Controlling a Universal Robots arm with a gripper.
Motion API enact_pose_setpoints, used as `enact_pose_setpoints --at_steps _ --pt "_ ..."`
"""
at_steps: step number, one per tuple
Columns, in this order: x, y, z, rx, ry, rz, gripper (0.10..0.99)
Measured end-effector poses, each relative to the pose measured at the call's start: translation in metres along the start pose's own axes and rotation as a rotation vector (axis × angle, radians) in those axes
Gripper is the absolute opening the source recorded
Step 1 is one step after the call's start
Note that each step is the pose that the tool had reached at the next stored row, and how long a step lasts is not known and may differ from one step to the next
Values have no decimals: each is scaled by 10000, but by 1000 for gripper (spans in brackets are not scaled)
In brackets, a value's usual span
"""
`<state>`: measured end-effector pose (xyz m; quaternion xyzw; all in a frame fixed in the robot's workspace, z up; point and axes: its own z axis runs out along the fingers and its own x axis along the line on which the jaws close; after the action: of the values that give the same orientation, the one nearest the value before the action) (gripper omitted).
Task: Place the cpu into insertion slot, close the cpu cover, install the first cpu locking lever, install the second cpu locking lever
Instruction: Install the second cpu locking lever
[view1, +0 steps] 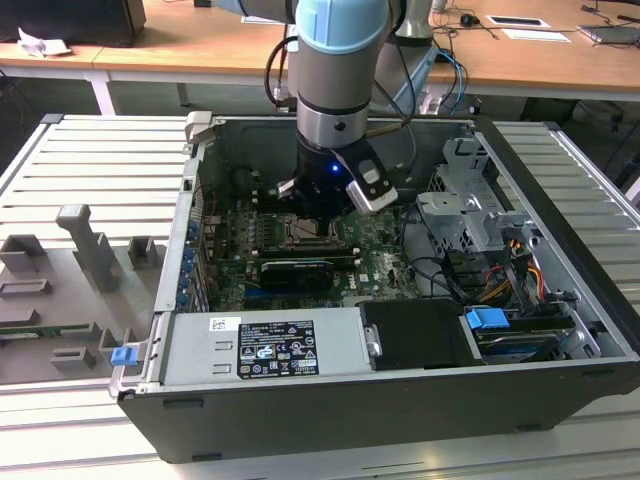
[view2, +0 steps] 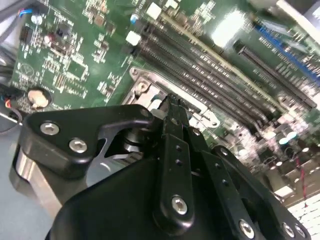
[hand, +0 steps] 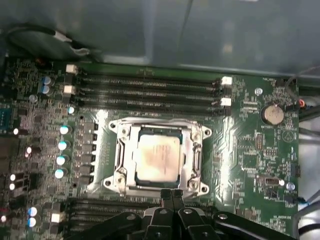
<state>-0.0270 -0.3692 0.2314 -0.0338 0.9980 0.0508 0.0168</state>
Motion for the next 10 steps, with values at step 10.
enact_pose_setpoints --at_steps 10 --pt "343 -26 67 -4 -2 0 106"
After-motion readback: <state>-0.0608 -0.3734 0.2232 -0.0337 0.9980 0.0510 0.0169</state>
